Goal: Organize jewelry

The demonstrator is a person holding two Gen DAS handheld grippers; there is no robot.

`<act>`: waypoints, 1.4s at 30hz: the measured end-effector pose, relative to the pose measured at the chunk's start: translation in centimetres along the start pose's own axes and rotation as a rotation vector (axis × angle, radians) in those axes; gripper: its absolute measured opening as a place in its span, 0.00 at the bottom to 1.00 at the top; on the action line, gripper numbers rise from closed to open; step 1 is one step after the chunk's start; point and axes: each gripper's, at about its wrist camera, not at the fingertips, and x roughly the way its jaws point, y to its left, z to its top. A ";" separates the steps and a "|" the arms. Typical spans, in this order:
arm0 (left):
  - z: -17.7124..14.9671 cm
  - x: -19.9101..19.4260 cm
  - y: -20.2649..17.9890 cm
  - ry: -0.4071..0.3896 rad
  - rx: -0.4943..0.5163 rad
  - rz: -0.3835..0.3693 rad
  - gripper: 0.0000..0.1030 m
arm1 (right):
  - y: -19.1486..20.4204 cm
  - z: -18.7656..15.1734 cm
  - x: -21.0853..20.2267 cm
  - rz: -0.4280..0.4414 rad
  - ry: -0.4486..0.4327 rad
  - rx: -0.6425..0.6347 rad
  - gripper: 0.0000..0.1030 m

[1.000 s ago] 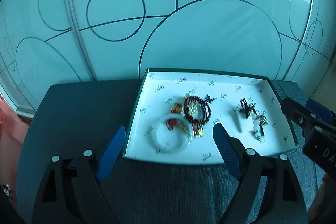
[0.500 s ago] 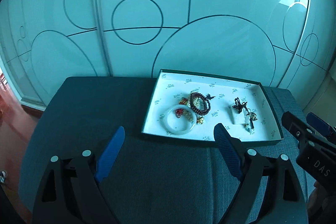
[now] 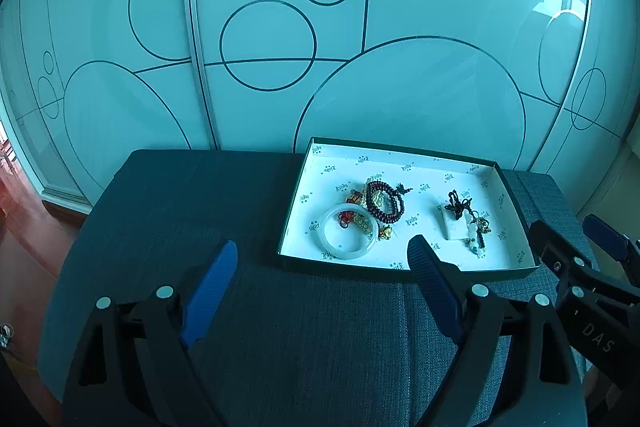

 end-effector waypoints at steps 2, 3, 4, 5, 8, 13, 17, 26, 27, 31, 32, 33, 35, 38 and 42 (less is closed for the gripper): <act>0.0 0.0 -0.2 -0.002 0.006 0.000 0.83 | 0.0 0.0 0.0 -0.001 -0.001 -0.003 0.86; 0.0 -0.1 -0.2 -0.004 0.009 0.001 0.83 | 0.0 0.0 0.0 -0.004 -0.003 -0.005 0.86; 0.0 -0.2 -0.3 -0.006 0.013 0.000 0.83 | 0.0 0.0 0.0 -0.005 -0.004 -0.004 0.86; -0.1 -0.2 -0.4 -0.007 0.015 -0.001 0.83 | 0.0 -0.1 -0.1 -0.005 -0.003 -0.002 0.86; -0.1 -0.2 -0.6 -0.008 0.022 0.002 0.83 | -0.2 -0.1 -0.1 -0.009 -0.005 -0.002 0.86; -0.1 -0.2 -0.6 -0.010 0.022 0.003 0.83 | -0.4 -0.1 -0.2 -0.009 -0.009 0.002 0.86; 0.0 -0.2 -0.6 -0.011 0.022 0.004 0.83 | -0.4 -0.1 -0.3 -0.009 -0.009 -0.001 0.86; 0.0 -0.2 -0.6 -0.009 0.023 0.007 0.83 | -0.6 -0.1 -0.3 -0.009 -0.004 -0.004 0.86; 0.0 -0.2 -0.6 -0.009 0.024 0.007 0.83 | -0.7 -0.1 -0.2 -0.009 -0.005 -0.005 0.86; 0.0 -0.1 -0.6 -0.009 0.024 0.005 0.83 | -0.7 -0.1 -0.3 -0.009 -0.006 -0.005 0.86; 0.0 -0.1 -0.6 -0.008 0.024 0.006 0.83 | -0.8 -0.1 -0.3 -0.009 -0.006 -0.005 0.86; 0.0 -0.1 -0.6 -0.007 0.024 0.006 0.83 | -0.8 -0.1 -0.3 -0.009 -0.006 -0.004 0.86; 0.0 -0.1 -0.6 -0.008 0.024 0.006 0.83 | -0.8 -0.1 -0.3 -0.009 -0.005 -0.005 0.86; 0.0 0.0 -0.6 -0.009 0.023 0.007 0.83 | -0.9 -0.1 -0.3 -0.010 -0.004 -0.006 0.86; 0.0 0.0 -0.5 -0.007 0.022 0.007 0.83 | -0.9 -0.1 -0.3 -0.009 -0.004 -0.006 0.86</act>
